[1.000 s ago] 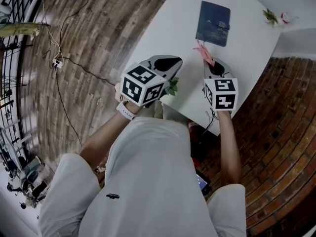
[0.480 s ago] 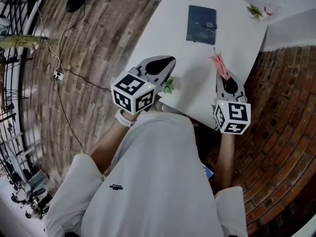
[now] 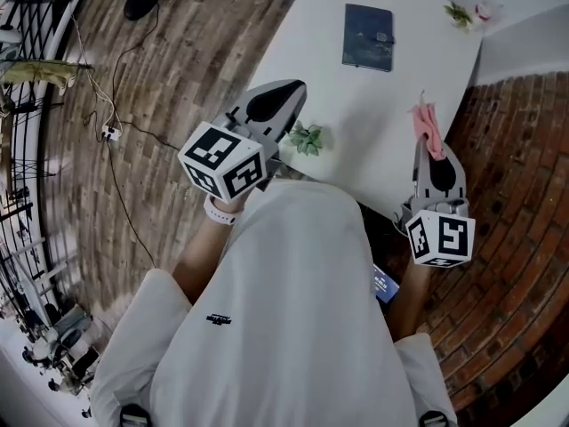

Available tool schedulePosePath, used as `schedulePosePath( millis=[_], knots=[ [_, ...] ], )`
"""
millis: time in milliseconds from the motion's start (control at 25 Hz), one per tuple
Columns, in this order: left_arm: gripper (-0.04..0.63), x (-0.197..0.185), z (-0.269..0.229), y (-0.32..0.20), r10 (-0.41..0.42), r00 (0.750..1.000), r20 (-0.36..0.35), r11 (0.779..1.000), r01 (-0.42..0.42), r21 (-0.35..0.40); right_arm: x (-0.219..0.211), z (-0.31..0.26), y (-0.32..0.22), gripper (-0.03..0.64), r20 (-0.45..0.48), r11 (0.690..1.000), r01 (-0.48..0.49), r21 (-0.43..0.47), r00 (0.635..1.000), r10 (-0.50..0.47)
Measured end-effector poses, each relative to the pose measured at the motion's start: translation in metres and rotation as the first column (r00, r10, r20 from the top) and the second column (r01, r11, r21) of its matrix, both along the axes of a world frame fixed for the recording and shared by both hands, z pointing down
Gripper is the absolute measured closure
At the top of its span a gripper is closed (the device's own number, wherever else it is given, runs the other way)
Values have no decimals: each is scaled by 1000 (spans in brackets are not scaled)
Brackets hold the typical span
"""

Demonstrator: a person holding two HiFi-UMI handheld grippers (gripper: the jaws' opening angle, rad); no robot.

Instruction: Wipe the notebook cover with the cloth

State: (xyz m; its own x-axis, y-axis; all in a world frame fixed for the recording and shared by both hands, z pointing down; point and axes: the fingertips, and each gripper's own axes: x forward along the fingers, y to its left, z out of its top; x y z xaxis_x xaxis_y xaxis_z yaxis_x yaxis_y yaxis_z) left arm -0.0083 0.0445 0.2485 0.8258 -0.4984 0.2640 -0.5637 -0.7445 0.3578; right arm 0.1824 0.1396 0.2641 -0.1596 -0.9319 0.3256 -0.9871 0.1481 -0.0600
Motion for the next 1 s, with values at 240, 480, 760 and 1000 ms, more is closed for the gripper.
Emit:
schedulePosePath(
  millis=[240, 480, 760, 1000],
  knots=[
    [577, -16, -24, 9, -29, 997, -72, 1000, 29, 5, -14, -21, 12, 598, 11, 998, -15, 54, 1000, 14],
    [577, -24, -31, 18, -36, 998, -49, 999, 38, 35, -26, -26, 18, 598, 37, 995, 6, 96, 999, -10],
    [575, -18, -33, 32, -10, 999, -41, 998, 12, 64, -35, -30, 25, 598, 19, 992, 22, 125, 1000, -24],
    [575, -16, -35, 41, 10, 999, -41, 998, -7, 64, -46, -30, 28, 600, 32, 992, 36, 124, 999, -40]
  ],
)
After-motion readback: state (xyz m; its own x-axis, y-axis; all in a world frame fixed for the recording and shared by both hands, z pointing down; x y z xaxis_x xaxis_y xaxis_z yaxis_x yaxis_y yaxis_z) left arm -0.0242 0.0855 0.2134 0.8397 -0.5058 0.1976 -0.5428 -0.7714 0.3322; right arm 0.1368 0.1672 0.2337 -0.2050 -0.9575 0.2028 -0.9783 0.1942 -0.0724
